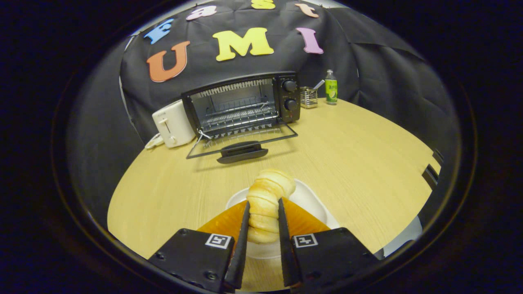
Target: Open the toaster oven, put the food inside, and close the toaster oven door.
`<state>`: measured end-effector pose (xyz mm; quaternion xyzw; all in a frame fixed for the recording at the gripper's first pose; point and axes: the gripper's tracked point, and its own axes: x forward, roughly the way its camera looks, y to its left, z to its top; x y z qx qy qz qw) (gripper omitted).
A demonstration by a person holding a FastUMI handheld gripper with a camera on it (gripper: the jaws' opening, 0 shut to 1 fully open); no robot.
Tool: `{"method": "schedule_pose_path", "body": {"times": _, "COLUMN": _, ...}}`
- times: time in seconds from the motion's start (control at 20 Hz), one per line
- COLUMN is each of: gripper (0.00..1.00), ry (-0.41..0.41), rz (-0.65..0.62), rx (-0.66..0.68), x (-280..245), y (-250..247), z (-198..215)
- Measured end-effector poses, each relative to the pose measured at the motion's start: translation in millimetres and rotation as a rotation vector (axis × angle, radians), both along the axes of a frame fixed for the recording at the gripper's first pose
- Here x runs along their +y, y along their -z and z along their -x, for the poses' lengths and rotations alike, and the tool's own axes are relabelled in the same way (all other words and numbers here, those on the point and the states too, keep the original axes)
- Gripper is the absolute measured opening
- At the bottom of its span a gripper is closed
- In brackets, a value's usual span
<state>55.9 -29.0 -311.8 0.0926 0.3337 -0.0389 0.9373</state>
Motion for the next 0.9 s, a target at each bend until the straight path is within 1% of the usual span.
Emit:
{"method": "schedule_pose_path", "body": {"times": 0.25, "gripper": 0.42, "ry": -0.005, "rz": -0.044, "rx": -0.067, "x": 6.0, "y": -39.7, "z": -24.9}}
{"method": "schedule_pose_path", "body": {"times": 0.5, "gripper": 0.42, "ry": -0.02, "rz": -0.106, "rx": -0.12, "x": 19.5, "y": -69.7, "z": -73.7}}
{"method": "schedule_pose_path", "body": {"times": 0.7, "gripper": 0.42, "ry": -0.033, "rz": -0.164, "rx": -0.117, "x": 36.4, "y": -75.3, "z": -114.7}}
{"method": "schedule_pose_path", "body": {"times": 0.9, "gripper": 0.42, "ry": -0.017, "rz": -0.121, "rx": -0.172, "x": 40.4, "y": -72.6, "z": -164.8}}
